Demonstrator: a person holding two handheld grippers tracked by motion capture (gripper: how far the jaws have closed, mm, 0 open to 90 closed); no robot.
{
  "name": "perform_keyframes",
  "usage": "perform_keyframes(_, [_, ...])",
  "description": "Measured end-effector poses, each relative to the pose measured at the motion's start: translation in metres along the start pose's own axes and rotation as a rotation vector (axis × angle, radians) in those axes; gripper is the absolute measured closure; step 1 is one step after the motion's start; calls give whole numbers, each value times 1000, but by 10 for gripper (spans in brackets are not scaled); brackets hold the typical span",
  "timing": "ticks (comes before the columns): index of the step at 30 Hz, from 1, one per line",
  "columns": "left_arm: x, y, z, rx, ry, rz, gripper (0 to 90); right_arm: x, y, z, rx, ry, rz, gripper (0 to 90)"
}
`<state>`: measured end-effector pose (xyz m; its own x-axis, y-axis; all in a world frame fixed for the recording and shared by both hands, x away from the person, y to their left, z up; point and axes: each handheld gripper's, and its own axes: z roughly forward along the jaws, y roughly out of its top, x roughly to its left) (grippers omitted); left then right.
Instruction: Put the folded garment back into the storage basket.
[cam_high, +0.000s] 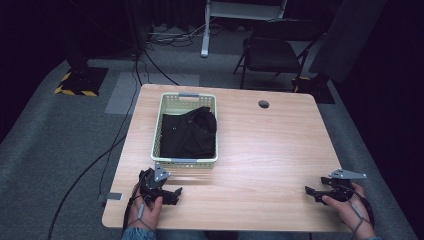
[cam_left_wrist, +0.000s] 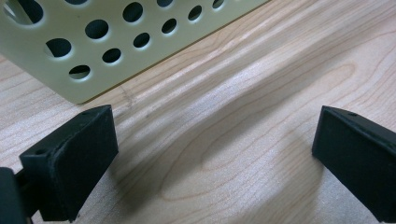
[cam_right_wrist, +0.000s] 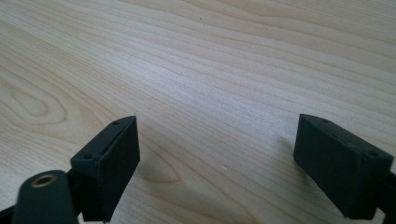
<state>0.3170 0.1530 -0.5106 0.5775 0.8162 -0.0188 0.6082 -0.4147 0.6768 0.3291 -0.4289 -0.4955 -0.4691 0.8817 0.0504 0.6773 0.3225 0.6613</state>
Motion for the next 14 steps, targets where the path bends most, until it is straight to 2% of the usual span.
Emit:
perform_keyframes(2, [0,0,0,0,0,0,2,1,-3,1,-22,-15,-18,126])
perform_keyframes(4, [0,0,0,0,0,0,2,3,-9,5,-72,-32,-45,76])
perform_keyframes(14, [0,0,0,0,0,0,2,4,-11,4,-74,-23,-59,76])
